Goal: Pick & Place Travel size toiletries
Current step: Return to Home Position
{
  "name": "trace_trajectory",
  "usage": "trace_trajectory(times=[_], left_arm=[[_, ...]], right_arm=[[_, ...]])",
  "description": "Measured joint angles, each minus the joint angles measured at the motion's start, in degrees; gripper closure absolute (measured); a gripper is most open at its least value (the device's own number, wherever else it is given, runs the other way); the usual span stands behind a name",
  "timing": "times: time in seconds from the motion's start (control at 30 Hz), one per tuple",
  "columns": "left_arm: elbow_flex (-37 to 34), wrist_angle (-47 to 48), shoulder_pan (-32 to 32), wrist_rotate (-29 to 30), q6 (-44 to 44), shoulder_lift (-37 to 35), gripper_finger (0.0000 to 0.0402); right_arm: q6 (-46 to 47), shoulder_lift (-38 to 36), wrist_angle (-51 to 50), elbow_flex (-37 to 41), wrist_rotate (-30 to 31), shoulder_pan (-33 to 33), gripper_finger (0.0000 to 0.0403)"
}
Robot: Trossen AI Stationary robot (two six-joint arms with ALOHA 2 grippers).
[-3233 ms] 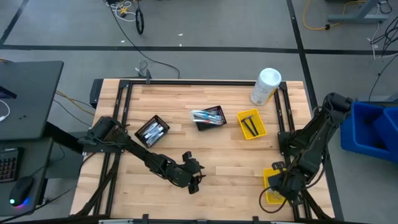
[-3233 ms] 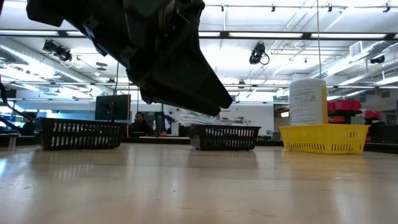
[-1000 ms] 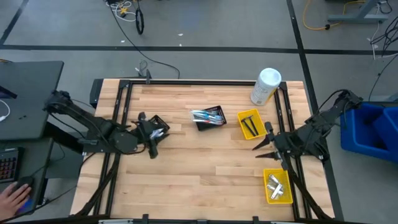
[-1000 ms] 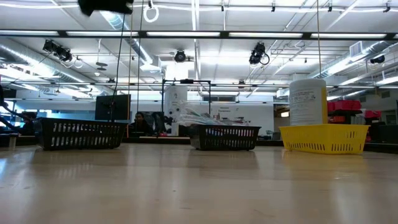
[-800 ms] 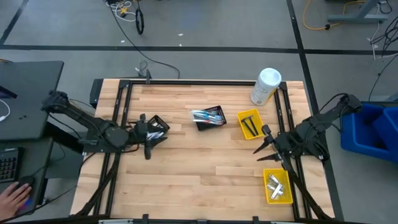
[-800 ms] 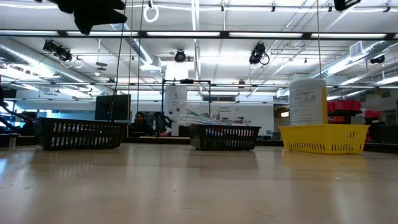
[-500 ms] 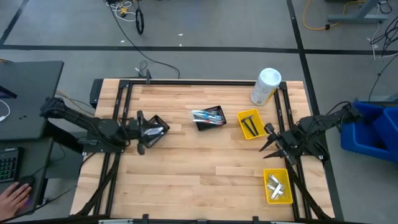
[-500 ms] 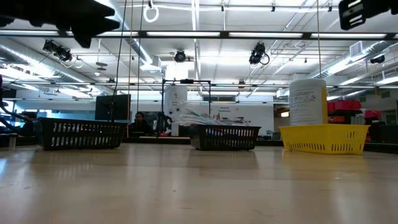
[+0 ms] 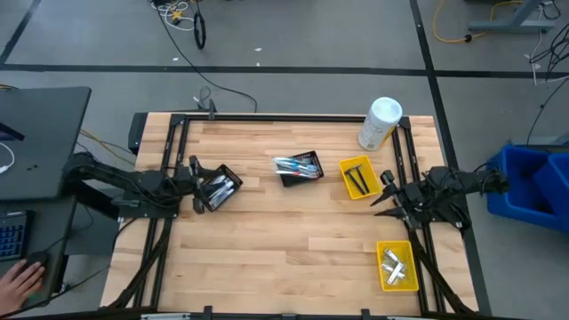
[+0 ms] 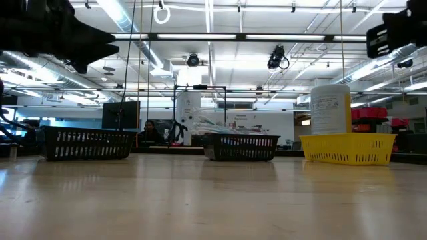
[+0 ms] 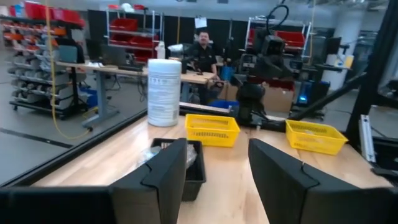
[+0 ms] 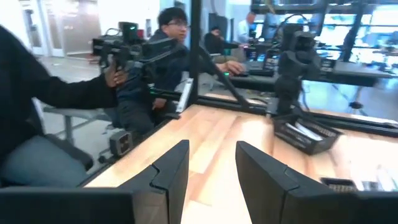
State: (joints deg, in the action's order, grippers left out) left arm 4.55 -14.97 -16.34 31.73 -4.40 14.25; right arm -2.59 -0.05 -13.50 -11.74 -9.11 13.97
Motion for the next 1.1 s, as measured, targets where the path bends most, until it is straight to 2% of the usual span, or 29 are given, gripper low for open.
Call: trace_trajectory(times=[0.3, 0.53, 0.67, 1.1], left_arm=[[-4.01, -0.47, 4.5, -0.06, -0.93, -4.25, 0.0219], [-4.03, 0.43, 7.56, -4.67, -0.89, -4.24, 0.0219], [-4.06, 2.94, 8.28, -7.84, -1.98, -4.17, 0.0219], [-4.08, 10.37, 8.26, -10.24, -2.31, -4.2, 0.0219]], right_arm=[[1.65, 0.09, 6.94, 6.16, -1.02, -7.05, 0.0261], [1.66, 0.66, 15.67, 11.13, -1.65, -10.61, 0.0261], [1.69, 0.74, 15.94, 11.18, -1.44, -12.16, 0.0261], [2.14, 0.76, 15.92, 11.18, 0.48, -13.44, 0.0262]])
